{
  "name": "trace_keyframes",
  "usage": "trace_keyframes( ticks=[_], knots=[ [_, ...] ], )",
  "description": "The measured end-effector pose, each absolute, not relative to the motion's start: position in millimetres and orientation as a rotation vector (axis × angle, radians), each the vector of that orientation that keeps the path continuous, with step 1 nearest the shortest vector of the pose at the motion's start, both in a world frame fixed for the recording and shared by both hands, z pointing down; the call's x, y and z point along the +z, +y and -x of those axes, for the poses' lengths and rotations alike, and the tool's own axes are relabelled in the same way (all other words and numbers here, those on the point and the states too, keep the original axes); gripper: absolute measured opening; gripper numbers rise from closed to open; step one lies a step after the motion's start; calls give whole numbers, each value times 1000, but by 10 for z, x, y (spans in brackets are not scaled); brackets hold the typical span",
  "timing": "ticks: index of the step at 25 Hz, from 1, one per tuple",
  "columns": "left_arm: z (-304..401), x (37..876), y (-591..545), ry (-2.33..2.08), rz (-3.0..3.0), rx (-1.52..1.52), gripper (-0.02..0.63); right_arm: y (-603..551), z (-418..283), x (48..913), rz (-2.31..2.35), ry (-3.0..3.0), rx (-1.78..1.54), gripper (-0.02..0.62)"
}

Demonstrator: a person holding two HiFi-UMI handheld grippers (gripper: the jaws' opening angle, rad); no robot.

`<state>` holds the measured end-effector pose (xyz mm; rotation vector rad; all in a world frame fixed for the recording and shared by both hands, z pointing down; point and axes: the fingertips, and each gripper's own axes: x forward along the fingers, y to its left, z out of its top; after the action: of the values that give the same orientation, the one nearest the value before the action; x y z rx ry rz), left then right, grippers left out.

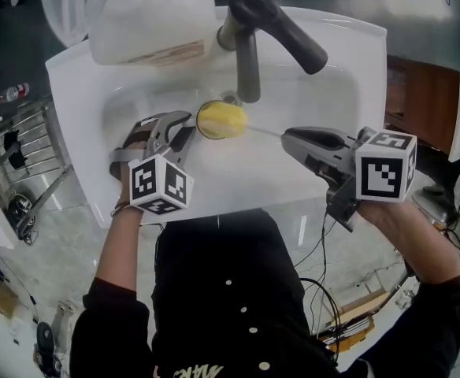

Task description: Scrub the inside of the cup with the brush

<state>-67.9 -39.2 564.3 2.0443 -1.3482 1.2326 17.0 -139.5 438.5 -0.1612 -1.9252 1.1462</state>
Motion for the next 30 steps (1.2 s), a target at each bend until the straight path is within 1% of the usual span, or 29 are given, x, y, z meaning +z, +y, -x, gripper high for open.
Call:
trace_keyframes(
  ticks=[12,17,20,26,27,30],
  knots=[
    [676,5653,-379,-1322,-2037,1248,89,-1601,-374,4138,126,-2062,1136,54],
    [661,5637,-392,-1315,-2036,1251,89,-1698,-495,4111,86,-2124,1038,54],
    [667,5645,-395,-1315,-2034,1250,91,-1680,-572,4154,88,-2165,913,54],
    [665,5686,-390,-1320,-2013,1215,95,-1521,-629,4083,135,-2320,535,54],
    [680,5696,-385,-1320,-2003,1205,102,-1498,-632,4083,136,-2337,463,54],
    [709,5709,-356,-1311,-1981,1188,151,-1417,-601,4034,133,-2398,299,54]
  ],
)
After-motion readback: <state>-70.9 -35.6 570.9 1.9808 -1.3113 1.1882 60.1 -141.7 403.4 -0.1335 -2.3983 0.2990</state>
